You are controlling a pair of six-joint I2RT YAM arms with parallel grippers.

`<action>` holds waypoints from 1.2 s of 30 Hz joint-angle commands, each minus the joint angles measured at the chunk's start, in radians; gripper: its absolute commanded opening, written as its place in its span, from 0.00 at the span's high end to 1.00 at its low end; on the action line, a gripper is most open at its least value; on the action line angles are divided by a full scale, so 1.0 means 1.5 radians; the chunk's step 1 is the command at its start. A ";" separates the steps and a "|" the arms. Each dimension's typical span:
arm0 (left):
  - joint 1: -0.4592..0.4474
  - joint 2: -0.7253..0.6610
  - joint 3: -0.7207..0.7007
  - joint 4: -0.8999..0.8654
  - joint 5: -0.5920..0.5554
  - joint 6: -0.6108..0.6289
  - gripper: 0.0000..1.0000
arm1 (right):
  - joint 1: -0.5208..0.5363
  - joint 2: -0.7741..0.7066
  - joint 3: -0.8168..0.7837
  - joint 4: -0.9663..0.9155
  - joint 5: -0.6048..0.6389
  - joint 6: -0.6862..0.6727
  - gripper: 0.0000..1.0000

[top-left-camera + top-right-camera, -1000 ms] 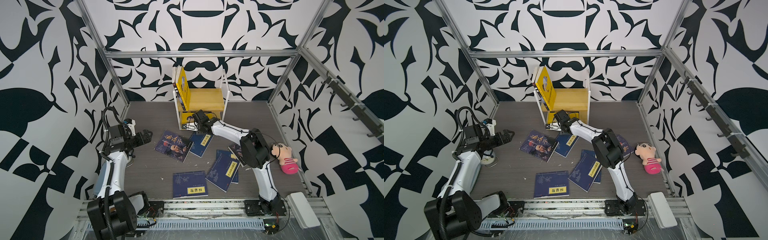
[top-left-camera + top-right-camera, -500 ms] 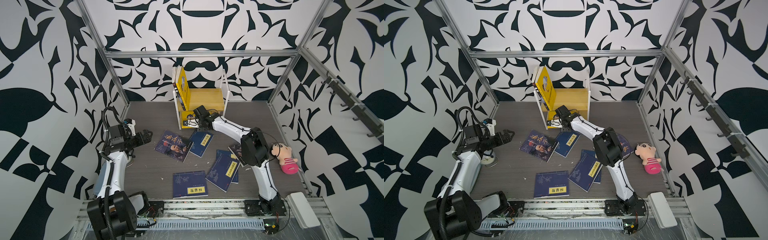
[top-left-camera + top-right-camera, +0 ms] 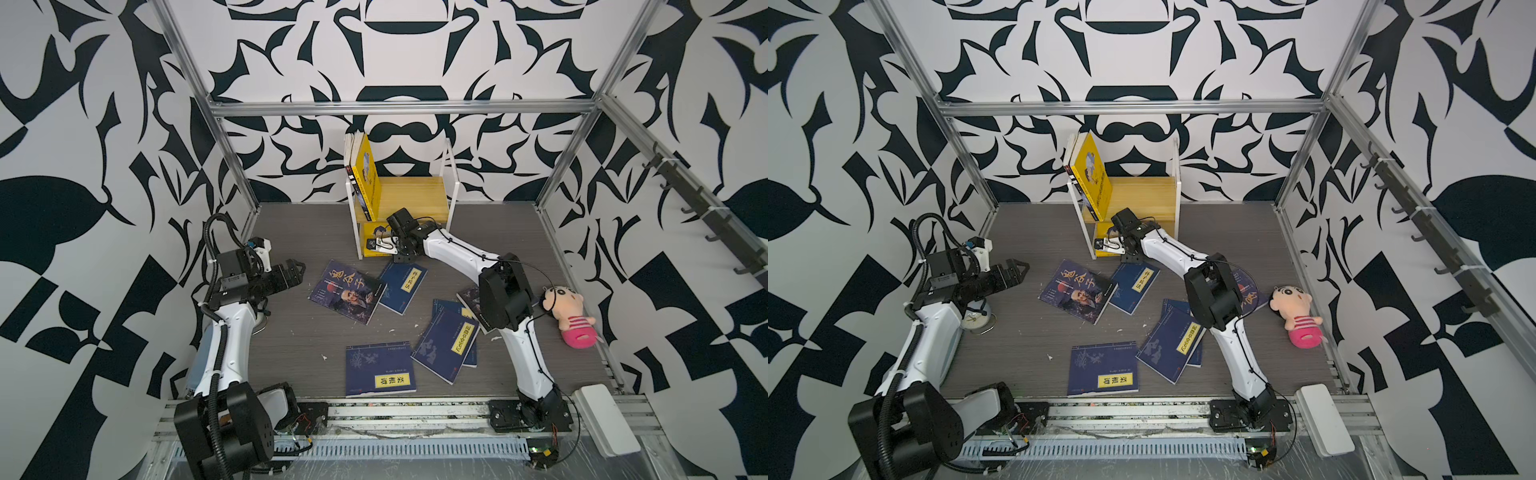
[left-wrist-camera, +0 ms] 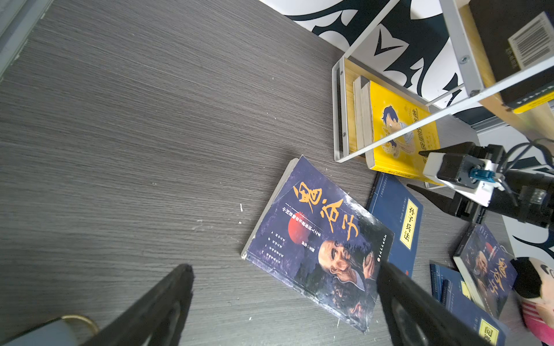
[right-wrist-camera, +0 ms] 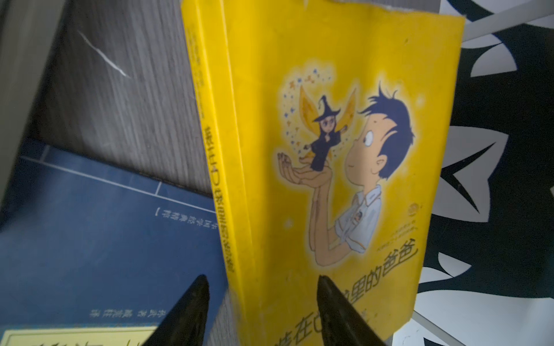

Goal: Stacking books/files
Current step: Place the book on the bookshelf.

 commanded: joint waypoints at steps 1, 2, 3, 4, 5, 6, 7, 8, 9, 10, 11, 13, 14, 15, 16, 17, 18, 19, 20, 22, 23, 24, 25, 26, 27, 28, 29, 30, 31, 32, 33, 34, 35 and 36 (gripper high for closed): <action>0.004 -0.007 -0.003 0.002 0.006 0.001 0.00 | 0.001 -0.022 0.026 -0.001 -0.018 0.017 0.43; 0.004 -0.008 -0.005 0.004 0.008 0.001 0.00 | 0.001 -0.020 0.027 0.004 -0.019 0.019 0.44; 0.004 -0.009 -0.005 0.004 0.010 0.001 0.00 | 0.000 -0.016 0.031 0.009 -0.016 0.019 0.46; 0.004 -0.010 -0.005 0.002 0.011 0.001 0.00 | 0.001 -0.010 0.037 0.010 -0.009 0.020 0.48; 0.004 -0.010 -0.003 -0.001 0.009 0.001 0.00 | 0.001 -0.007 0.040 0.012 -0.003 0.022 0.50; 0.005 -0.009 -0.001 -0.003 0.008 0.001 0.00 | 0.000 -0.004 0.042 0.014 0.000 0.021 0.52; 0.005 -0.009 -0.001 -0.002 0.004 0.002 0.00 | 0.001 -0.003 0.042 0.020 0.003 0.022 0.53; 0.005 -0.010 -0.002 0.000 0.004 0.001 0.00 | 0.000 -0.002 0.040 0.026 0.006 0.021 0.53; 0.005 -0.011 -0.004 0.002 0.008 0.002 0.00 | -0.001 0.000 0.040 0.033 0.009 0.021 0.54; 0.005 -0.012 -0.005 0.002 0.010 0.001 0.00 | 0.000 0.002 0.041 0.040 0.013 0.021 0.55; 0.006 -0.012 -0.004 0.000 0.010 0.001 0.00 | 0.000 0.004 0.043 0.042 0.017 0.021 0.55; 0.008 -0.009 -0.001 -0.003 0.007 0.002 0.00 | 0.000 0.006 0.042 0.048 0.020 0.021 0.56; 0.007 -0.009 -0.001 -0.001 0.005 0.002 0.00 | 0.000 0.007 0.041 0.051 0.020 0.019 0.56; 0.007 -0.010 -0.003 0.002 0.007 0.000 0.00 | 0.000 0.007 0.039 0.055 0.021 0.018 0.56; 0.007 -0.011 -0.005 0.003 0.010 0.001 0.00 | -0.001 0.008 0.036 0.060 0.023 0.015 0.57; 0.007 -0.011 -0.005 0.003 0.011 0.000 0.00 | -0.002 0.010 0.038 0.063 0.025 0.015 0.57; 0.008 -0.011 -0.004 0.001 0.012 0.000 0.00 | -0.002 0.012 0.039 0.063 0.028 0.014 0.58; 0.009 -0.010 -0.003 -0.001 0.011 0.001 0.00 | -0.002 0.012 0.040 0.064 0.031 0.012 0.59; 0.008 -0.009 -0.002 -0.001 0.008 0.000 0.00 | -0.002 0.011 0.037 0.066 0.031 0.010 0.59; 0.008 -0.011 -0.005 0.003 0.008 0.001 0.00 | -0.003 0.009 0.029 0.080 0.031 0.004 0.61; 0.008 -0.012 -0.006 0.004 0.011 0.000 0.00 | -0.003 0.009 0.027 0.085 0.032 0.003 0.62; 0.008 -0.011 -0.006 0.003 0.012 0.001 0.00 | -0.003 0.010 0.028 0.088 0.034 0.001 0.63; 0.008 -0.011 -0.005 0.001 0.010 0.001 0.00 | -0.003 0.011 0.028 0.087 0.037 -0.001 0.64; 0.009 -0.010 -0.003 -0.001 0.010 0.001 0.00 | -0.004 0.010 0.029 0.088 0.038 -0.002 0.64; 0.010 -0.009 -0.003 -0.001 0.008 0.001 0.00 | -0.003 0.008 0.027 0.090 0.037 -0.002 0.65; 0.009 -0.009 -0.004 0.002 0.008 0.000 0.00 | -0.004 0.006 0.024 0.096 0.035 -0.003 0.65; 0.009 -0.010 -0.006 0.004 0.011 0.000 0.00 | -0.004 0.005 0.022 0.099 0.034 -0.004 0.66; 0.009 -0.012 -0.007 0.005 0.014 -0.001 0.00 | -0.005 0.005 0.022 0.099 0.033 -0.005 0.67; 0.009 -0.012 -0.007 0.004 0.015 -0.001 0.00 | -0.005 0.006 0.024 0.098 0.034 -0.005 0.67; 0.009 -0.011 -0.006 0.002 0.014 -0.001 0.00 | -0.005 0.006 0.025 0.098 0.035 -0.005 0.68; 0.010 -0.010 -0.004 0.001 0.011 0.000 0.00 | -0.006 0.005 0.024 0.095 0.035 -0.006 0.68; 0.009 -0.009 -0.004 0.000 0.008 0.001 0.00 | -0.006 0.003 0.022 0.094 0.035 -0.009 0.69; 0.010 -0.009 -0.005 0.003 0.008 0.000 0.00 | -0.006 0.000 0.019 0.095 0.033 -0.010 0.69; 0.009 -0.010 -0.007 0.005 0.012 -0.001 0.00 | -0.006 -0.001 0.015 0.094 0.033 -0.013 0.69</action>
